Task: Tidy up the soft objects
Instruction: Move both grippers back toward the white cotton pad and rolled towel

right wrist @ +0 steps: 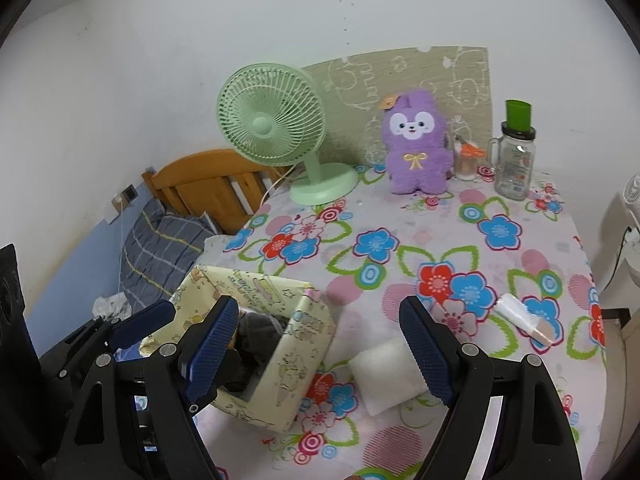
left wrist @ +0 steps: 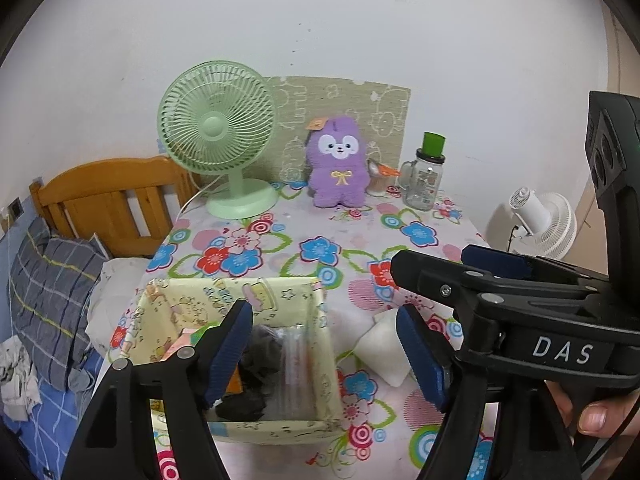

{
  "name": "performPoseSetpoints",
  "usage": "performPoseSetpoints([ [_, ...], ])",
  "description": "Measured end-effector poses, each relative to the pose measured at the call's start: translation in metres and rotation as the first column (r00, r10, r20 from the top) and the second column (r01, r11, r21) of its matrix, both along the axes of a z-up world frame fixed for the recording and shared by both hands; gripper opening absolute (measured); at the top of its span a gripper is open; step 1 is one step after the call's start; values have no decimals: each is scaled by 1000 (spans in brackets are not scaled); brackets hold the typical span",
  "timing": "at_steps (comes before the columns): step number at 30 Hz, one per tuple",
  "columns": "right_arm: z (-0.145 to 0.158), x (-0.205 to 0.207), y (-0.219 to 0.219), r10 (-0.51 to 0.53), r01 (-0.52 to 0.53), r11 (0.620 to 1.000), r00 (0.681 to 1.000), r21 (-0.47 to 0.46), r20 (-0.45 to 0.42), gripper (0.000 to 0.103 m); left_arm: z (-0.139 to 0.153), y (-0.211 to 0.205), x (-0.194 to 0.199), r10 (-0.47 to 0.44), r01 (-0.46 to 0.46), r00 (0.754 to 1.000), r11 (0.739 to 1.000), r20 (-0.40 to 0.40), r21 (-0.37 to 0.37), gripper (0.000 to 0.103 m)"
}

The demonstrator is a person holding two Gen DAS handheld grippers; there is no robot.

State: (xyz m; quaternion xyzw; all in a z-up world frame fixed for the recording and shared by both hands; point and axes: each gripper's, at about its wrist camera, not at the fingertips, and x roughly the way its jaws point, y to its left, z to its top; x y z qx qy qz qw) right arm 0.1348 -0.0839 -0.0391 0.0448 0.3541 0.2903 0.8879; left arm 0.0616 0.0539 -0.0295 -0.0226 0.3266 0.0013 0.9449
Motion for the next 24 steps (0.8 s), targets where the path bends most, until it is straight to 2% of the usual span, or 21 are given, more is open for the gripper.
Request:
performPoseSetpoints([
  [7, 3, -2, -26, -39, 39, 999, 999, 12, 12, 85, 4, -23, 3, -29, 29, 1000, 1000, 11, 11, 81],
  [14, 0, 0, -55, -84, 84, 996, 996, 20, 10, 85, 0, -47, 10, -67, 67, 998, 998, -4, 16, 82],
  [24, -6, 3, -84, -131, 131, 991, 991, 30, 0, 85, -8, -69, 19, -99, 99, 995, 995, -25, 25, 88],
])
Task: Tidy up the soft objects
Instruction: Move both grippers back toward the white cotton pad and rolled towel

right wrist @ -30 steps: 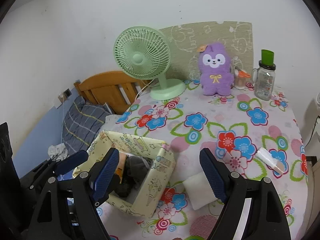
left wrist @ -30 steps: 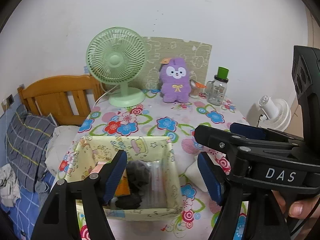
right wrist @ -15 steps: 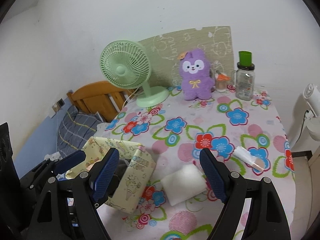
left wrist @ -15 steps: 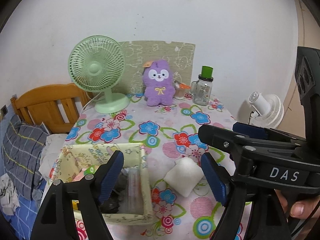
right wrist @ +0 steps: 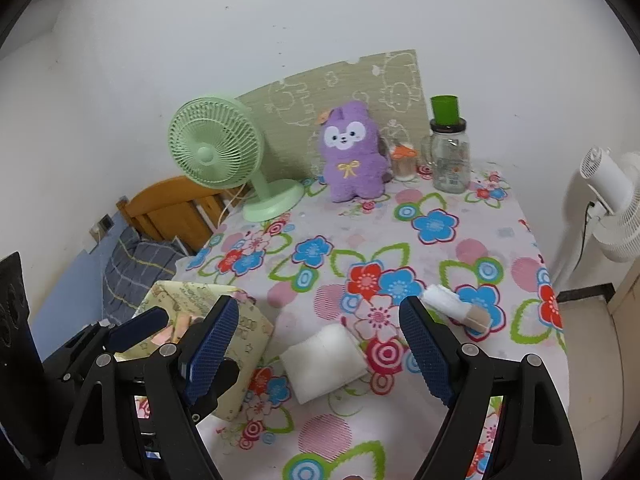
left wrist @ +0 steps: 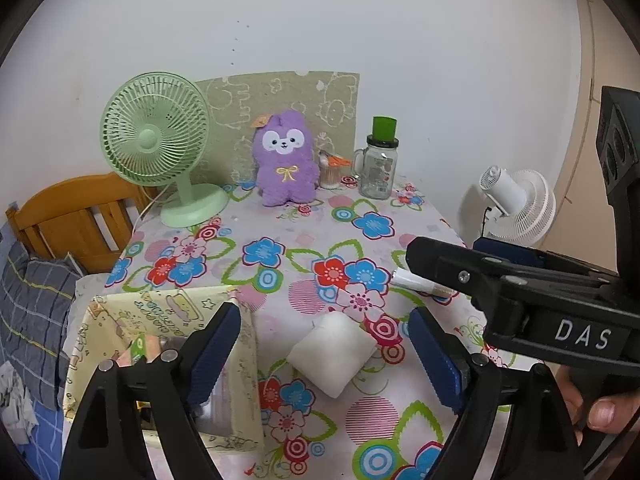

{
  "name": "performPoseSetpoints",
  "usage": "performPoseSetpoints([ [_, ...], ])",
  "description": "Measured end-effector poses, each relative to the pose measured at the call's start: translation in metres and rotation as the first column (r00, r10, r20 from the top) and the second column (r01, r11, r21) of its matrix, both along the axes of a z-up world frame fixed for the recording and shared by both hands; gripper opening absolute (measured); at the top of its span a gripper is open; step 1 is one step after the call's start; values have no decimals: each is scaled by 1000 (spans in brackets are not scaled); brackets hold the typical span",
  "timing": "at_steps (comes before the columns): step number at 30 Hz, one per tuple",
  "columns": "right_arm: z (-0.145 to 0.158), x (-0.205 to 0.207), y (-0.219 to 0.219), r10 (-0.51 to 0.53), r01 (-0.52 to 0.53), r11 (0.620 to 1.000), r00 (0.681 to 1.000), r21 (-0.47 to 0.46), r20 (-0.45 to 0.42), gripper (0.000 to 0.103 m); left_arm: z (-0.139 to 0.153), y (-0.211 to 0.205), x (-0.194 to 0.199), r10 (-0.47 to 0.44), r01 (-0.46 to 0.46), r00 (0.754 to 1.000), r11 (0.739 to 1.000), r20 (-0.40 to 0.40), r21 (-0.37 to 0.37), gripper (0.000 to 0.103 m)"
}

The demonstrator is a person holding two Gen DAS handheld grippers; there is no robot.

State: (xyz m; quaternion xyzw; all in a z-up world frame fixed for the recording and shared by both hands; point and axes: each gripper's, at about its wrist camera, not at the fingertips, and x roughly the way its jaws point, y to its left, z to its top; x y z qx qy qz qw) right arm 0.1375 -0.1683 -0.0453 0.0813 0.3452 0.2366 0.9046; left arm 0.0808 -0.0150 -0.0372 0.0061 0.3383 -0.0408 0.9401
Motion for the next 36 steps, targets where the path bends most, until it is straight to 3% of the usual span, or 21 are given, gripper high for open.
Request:
performPoseSetpoints([
  [36, -54, 39, -40, -89, 87, 996, 989, -24, -115, 85, -59, -43, 51, -84, 89, 984, 996, -157, 28, 90],
])
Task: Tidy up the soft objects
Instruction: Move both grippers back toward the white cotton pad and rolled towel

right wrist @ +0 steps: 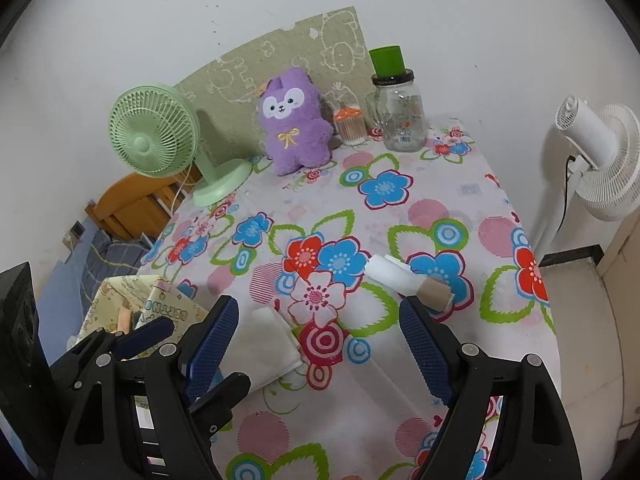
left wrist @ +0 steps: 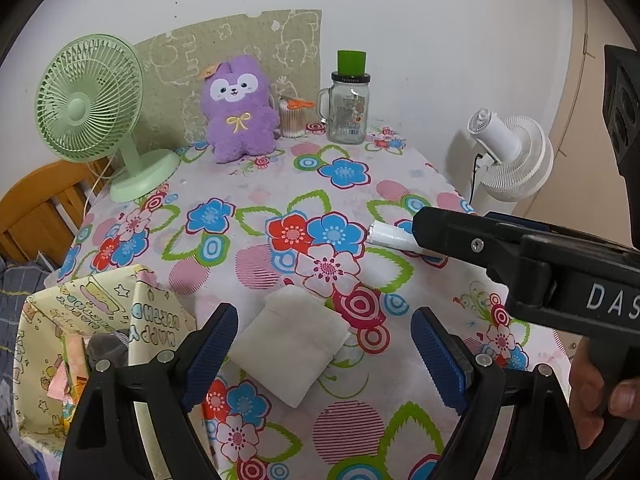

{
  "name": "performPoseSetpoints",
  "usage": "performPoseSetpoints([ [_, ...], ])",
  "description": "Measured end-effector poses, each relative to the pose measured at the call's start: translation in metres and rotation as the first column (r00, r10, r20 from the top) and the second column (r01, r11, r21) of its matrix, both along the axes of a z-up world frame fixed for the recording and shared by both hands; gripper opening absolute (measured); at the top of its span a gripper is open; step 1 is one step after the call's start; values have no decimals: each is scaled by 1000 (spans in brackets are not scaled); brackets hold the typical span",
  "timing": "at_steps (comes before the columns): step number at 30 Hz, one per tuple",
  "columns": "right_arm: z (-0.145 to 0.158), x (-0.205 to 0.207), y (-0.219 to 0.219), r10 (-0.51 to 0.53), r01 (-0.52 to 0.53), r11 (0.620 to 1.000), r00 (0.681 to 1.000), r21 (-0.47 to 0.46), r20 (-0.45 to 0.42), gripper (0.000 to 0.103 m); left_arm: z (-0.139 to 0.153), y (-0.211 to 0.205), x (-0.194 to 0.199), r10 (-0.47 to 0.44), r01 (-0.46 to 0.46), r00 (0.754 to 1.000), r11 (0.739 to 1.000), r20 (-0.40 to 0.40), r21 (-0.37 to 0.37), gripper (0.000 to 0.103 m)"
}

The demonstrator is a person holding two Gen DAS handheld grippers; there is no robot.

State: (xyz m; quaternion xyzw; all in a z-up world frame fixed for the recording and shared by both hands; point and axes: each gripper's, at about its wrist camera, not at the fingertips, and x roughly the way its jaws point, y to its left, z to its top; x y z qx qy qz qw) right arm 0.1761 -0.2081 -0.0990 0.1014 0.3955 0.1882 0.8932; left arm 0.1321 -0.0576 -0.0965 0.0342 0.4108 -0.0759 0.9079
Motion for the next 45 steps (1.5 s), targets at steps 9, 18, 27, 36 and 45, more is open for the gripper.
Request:
performPoseSetpoints([
  [9, -13, 10, -1, -10, 9, 999, 1000, -40, -17, 85, -14, -3, 11, -1, 1, 1000, 1000, -30, 9, 90],
  [18, -29, 26, -4, -16, 14, 999, 999, -37, -49, 85, -32, 0, 26, 7, -6, 997, 1000, -72, 16, 90],
  [27, -45, 40, -6, -20, 18, 999, 997, -31, -78, 85, -51, 2, 41, 22, -20, 994, 1000, -111, 19, 90],
  [36, -64, 55, -9, -25, 22, 999, 993, -31, -113, 85, -68, 2, 52, 34, -31, 988, 999, -149, 27, 90],
  [45, -77, 66, -8, -31, 23, 997, 992, -74, -123, 85, -79, 5, 61, 51, -44, 987, 998, -155, 46, 90],
])
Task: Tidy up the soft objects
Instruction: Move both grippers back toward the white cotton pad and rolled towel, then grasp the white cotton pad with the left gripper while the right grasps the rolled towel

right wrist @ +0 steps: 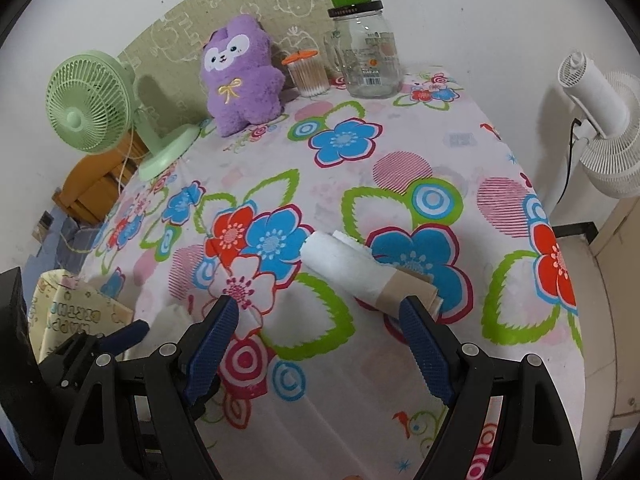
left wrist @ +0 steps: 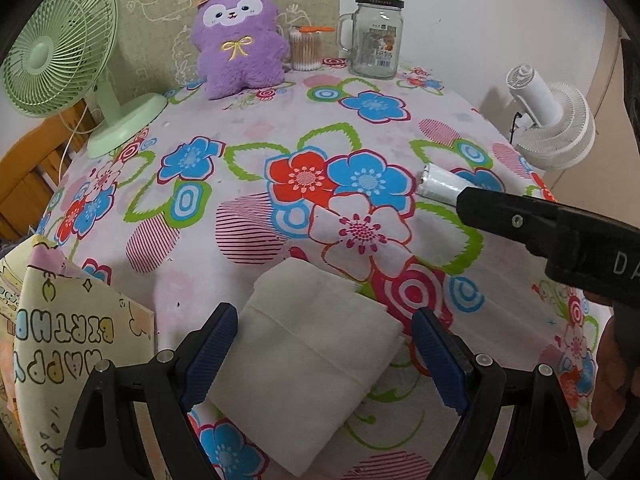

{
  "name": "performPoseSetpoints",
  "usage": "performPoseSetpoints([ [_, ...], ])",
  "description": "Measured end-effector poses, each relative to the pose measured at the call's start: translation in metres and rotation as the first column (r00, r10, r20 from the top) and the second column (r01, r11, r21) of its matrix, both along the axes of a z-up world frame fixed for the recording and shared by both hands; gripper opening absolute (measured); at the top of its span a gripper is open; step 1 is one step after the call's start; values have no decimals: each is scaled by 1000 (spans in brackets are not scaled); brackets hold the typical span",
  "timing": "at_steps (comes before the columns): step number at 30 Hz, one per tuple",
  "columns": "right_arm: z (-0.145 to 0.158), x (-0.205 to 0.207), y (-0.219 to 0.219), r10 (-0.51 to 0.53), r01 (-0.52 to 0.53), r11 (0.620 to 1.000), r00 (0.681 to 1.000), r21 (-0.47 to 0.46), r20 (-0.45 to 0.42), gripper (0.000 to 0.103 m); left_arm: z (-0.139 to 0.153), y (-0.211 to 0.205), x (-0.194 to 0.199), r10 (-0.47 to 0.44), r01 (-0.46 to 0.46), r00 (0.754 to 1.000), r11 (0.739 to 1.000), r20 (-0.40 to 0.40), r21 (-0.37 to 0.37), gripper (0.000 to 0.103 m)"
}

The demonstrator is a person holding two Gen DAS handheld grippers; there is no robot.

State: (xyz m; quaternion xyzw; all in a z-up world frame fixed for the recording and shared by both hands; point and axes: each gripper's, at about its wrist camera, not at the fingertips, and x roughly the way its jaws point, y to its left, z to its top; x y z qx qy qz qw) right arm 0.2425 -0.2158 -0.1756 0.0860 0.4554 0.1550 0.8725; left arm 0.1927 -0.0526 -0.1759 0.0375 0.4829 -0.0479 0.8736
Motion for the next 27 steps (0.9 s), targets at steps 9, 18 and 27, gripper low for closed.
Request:
performPoseSetpoints([
  [9, -15, 19, 1, -6, 5, 998, 1000, -65, -4, 85, -14, 8, 9, 9, -8, 1000, 1000, -20, 4, 97],
  [18, -24, 29, 6, 5, -2, 993, 1000, -119, 24, 87, -16, 10, 11, 5, -5, 1000, 1000, -15, -15, 98],
  [27, -30, 37, 14, 40, -26, 981, 997, -194, 67, 93, -17, 11, 11, -12, 12, 1000, 1000, 18, -24, 97],
])
